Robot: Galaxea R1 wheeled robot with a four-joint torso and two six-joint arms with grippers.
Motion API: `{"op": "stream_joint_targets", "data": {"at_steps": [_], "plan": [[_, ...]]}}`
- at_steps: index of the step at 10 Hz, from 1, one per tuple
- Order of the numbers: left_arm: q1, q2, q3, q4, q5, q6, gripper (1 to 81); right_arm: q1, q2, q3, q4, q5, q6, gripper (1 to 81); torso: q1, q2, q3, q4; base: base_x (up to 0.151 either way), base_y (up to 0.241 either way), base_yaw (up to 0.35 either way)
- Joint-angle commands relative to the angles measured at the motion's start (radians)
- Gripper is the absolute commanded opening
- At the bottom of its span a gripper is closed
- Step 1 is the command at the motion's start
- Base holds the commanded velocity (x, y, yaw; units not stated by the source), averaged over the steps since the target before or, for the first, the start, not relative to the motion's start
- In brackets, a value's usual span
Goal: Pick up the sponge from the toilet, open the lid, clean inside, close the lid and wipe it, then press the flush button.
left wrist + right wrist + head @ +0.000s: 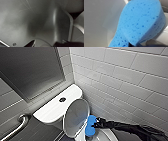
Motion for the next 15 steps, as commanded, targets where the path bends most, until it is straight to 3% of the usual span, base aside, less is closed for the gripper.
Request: {"op": "stream_joint_targets", "data": {"at_steps": [1, 4, 7, 11, 15], "plan": [[0.016, 0.002, 0.002, -0.006, 0.078, -0.003, 81.1, 0.100, 0.010, -0.033, 0.002, -0.035, 0.000, 1.0, 0.000, 0.000, 0.000, 0.000, 0.000, 0.000, 0.000], [0.017, 0.004, 0.002, -0.006, 0.078, -0.003, 81.1, 0.073, -0.030, -0.053, 0.011, -0.033, 0.000, 1.0, 0.000, 0.000, 0.000, 0.000, 0.000, 0.000, 0.000], [0.016, 0.014, 0.002, -0.003, 0.078, -0.001, 81.1, 0.070, -0.163, 0.127, 0.012, -0.004, 0.020, 1.0, 0.000, 0.000, 0.000, 0.000, 0.000, 0.000, 0.000], [0.016, 0.018, 0.002, -0.001, 0.078, 0.000, 81.1, 0.059, -0.250, 0.240, 0.018, 0.065, 0.032, 1.0, 0.000, 0.000, 0.000, 0.000, 0.000, 0.000, 0.000], [0.016, 0.020, 0.002, 0.002, 0.077, 0.000, 81.1, -0.022, -0.327, 0.297, 0.040, 0.146, 0.037, 1.0, 0.000, 0.000, 0.000, 0.000, 0.000, 0.000, 0.000]]}}
